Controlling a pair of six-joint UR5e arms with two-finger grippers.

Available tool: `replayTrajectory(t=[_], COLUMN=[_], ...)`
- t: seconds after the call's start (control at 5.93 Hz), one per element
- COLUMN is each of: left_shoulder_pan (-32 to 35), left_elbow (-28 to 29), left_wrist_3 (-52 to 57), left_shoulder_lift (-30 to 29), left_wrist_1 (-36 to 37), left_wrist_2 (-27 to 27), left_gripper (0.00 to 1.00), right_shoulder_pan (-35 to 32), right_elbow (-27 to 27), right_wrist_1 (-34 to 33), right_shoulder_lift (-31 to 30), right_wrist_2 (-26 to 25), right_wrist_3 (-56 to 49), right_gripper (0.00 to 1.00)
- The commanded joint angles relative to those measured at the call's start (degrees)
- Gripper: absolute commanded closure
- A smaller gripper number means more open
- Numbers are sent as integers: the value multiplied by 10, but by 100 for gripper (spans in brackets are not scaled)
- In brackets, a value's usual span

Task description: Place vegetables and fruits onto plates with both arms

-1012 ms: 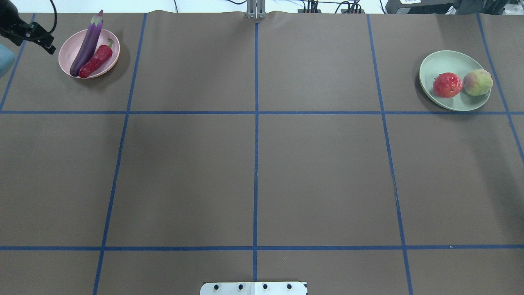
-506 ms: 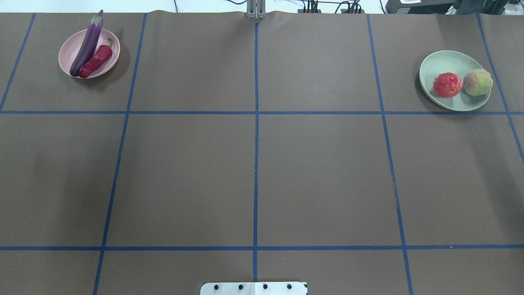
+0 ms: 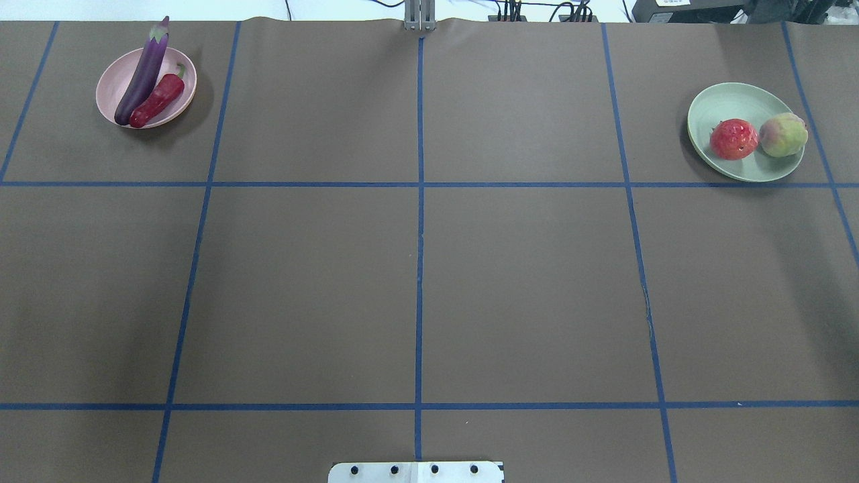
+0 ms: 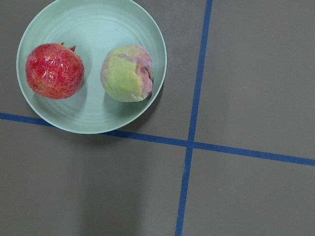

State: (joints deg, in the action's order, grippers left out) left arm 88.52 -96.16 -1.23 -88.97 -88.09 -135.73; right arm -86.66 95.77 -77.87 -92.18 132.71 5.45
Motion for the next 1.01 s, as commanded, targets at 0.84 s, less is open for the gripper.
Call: replayTrajectory(t=[0.84], left_shoulder_pan=[7], left_elbow=[-75], left_wrist_3=[1], left_shoulder_lift=[76], left_wrist_1=[23], left_wrist_2=[-11], left_gripper=[0], right_shoulder_pan=[0], right_elbow=[0], right_wrist_1=[-12], right_shoulder_lift=[-5], right_wrist_2=[1], right_wrist_3=[12], right_gripper=[0])
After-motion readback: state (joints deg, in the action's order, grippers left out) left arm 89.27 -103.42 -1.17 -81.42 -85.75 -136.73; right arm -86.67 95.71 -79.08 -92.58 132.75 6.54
